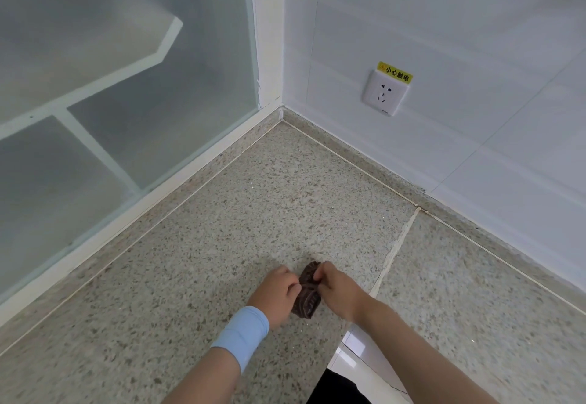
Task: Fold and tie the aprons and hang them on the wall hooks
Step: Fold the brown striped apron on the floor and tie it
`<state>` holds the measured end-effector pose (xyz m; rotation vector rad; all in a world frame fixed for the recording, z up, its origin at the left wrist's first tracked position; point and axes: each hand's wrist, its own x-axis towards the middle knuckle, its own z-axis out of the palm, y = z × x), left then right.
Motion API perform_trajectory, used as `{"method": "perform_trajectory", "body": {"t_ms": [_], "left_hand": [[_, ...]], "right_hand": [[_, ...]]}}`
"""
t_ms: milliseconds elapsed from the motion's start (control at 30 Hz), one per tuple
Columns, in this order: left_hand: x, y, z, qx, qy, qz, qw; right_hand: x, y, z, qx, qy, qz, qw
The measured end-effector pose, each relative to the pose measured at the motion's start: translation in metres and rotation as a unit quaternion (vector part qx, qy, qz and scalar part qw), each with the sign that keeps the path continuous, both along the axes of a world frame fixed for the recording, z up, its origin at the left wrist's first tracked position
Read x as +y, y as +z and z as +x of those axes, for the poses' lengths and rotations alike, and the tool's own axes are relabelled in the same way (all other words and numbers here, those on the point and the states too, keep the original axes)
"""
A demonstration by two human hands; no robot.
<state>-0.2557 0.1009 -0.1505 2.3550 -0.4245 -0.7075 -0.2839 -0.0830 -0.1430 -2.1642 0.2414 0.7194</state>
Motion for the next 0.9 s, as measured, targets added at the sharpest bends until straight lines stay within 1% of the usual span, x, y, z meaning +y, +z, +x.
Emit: {"method": "perform_trajectory", "body": {"t_ms": [67,133,200,300,367,467,600,700,800,900], "left_hand": [[0.002,0.002,0.002,-0.009,-0.032,0.015,0.999],[-0.001,0.004,0.006,0.005,-0.042,0.023,0.999],[-0.007,0.009,0.01,0.04,-0.038,0.029,0.998],[-0.017,0.009,0.013,0.102,0.003,0.049,0.994],[-0.022,0.006,0.013,0.14,0.045,0.047,0.988],[-0.022,0.003,0.013,0.142,0.068,0.03,0.987],[-0.016,-0.003,0.017,0.154,0.126,-0.022,0.98],[-0.015,-0.01,0.017,0.16,0.141,-0.024,0.977],[-0.014,-0.014,0.011,0.165,0.154,-0.024,0.974],[-0.011,-0.018,0.006,0.152,0.139,-0.015,0.978]], "right_hand": [[-0.001,-0.002,-0.003,-0.031,0.019,-0.042,0.998],[-0.001,-0.003,-0.004,-0.055,0.023,-0.068,0.996],[0.0,-0.004,-0.005,-0.07,0.023,-0.081,0.994],[0.001,-0.004,-0.004,-0.087,-0.005,-0.106,0.99],[0.002,-0.003,-0.003,-0.08,-0.024,-0.115,0.99],[-0.001,-0.004,-0.001,-0.053,-0.053,-0.108,0.991],[-0.016,-0.009,-0.001,0.011,-0.124,-0.085,0.989],[-0.027,-0.014,-0.002,0.026,-0.143,-0.085,0.986],[-0.028,-0.019,-0.005,0.035,-0.129,-0.104,0.985],[-0.021,-0.023,-0.006,0.038,-0.134,-0.111,0.984]]}}
